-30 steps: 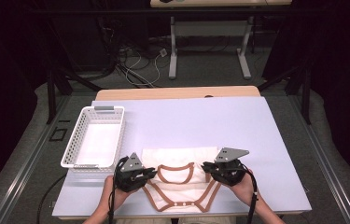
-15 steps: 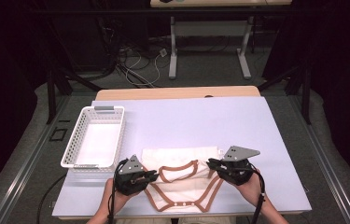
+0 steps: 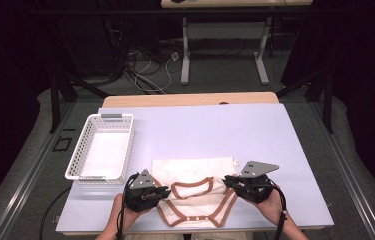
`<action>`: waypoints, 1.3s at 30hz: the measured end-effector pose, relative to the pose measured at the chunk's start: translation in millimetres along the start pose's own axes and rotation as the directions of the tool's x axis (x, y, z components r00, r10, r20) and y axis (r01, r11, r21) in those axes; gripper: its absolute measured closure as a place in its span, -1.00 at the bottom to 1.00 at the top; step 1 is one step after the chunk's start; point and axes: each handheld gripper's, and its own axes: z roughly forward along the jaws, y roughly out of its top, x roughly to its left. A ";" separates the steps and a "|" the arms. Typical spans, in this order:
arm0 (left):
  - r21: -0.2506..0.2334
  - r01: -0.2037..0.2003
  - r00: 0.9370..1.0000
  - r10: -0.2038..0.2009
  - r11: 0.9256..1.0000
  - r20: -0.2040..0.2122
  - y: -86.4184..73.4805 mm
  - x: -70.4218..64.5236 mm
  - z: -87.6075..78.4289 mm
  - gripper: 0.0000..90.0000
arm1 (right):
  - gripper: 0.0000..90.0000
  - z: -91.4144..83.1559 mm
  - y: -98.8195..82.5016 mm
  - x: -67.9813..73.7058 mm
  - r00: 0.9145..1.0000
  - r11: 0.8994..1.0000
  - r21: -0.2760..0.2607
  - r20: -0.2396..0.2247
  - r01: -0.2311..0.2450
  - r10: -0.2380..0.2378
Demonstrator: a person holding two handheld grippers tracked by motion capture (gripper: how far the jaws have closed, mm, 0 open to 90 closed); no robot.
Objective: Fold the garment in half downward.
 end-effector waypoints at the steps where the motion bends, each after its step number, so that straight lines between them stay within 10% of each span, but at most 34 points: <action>1: 0.000 0.000 1.000 0.000 1.000 0.000 0.0 0.0 0.0 0.79 | 0.82 0.0 0.0 0.0 1.000 1.000 0.000 0.000 0.000 0.000; 39: 0.037 -0.048 0.999 0.047 0.998 0.021 -16.7 -10.4 -3.0 0.74 | 0.81 -3.8 -26.6 24.2 0.998 0.997 0.073 -0.063 -0.002 0.007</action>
